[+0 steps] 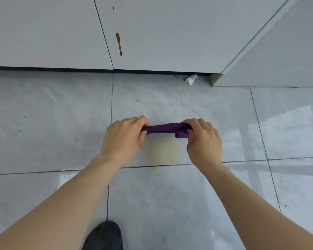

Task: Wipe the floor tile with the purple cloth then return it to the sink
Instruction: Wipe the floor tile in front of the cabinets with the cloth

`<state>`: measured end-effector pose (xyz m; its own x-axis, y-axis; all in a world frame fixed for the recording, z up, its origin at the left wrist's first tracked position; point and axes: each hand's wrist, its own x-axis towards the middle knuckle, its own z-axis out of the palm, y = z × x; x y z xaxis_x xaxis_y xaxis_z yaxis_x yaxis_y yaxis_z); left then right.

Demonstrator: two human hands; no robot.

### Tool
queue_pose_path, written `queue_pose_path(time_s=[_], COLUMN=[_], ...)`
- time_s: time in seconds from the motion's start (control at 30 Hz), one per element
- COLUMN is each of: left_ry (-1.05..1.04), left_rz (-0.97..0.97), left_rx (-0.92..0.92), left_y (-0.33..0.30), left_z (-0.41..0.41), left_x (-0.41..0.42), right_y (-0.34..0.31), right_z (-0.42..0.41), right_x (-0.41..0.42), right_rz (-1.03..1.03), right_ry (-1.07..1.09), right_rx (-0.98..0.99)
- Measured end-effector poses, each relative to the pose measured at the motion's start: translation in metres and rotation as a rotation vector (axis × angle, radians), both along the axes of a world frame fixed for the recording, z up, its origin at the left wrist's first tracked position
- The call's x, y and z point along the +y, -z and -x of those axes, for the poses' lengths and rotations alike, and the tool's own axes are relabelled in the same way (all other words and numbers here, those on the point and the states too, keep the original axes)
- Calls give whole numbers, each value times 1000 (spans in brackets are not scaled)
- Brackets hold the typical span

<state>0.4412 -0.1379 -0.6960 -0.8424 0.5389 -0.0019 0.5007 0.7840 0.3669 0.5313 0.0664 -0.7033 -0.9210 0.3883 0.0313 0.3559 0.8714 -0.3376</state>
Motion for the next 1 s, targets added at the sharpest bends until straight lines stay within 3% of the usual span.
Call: queue_pose_path(time_s=[0.17, 0.4, 0.6, 0.77, 1.0], left_ry=[105, 265, 190, 183, 55], left_rz=[26, 73, 138, 226, 156], left_rx=[93, -43, -28, -77, -61], left_y=[56, 102, 106, 132, 130], left_z=[-2, -28, -37, -54, -48], left_x=[2, -13, -23, -12, -22], right_y=[54, 94, 108, 129, 131], right_z=[-12, -37, -21, -19, -20], right_x=[0, -22, -49, -71, -70], right_rz=[8, 28, 17, -90, -117], right_ry=[7, -71, -255, -206, -185], right_rx=[-54, -90, -198, -305, -324])
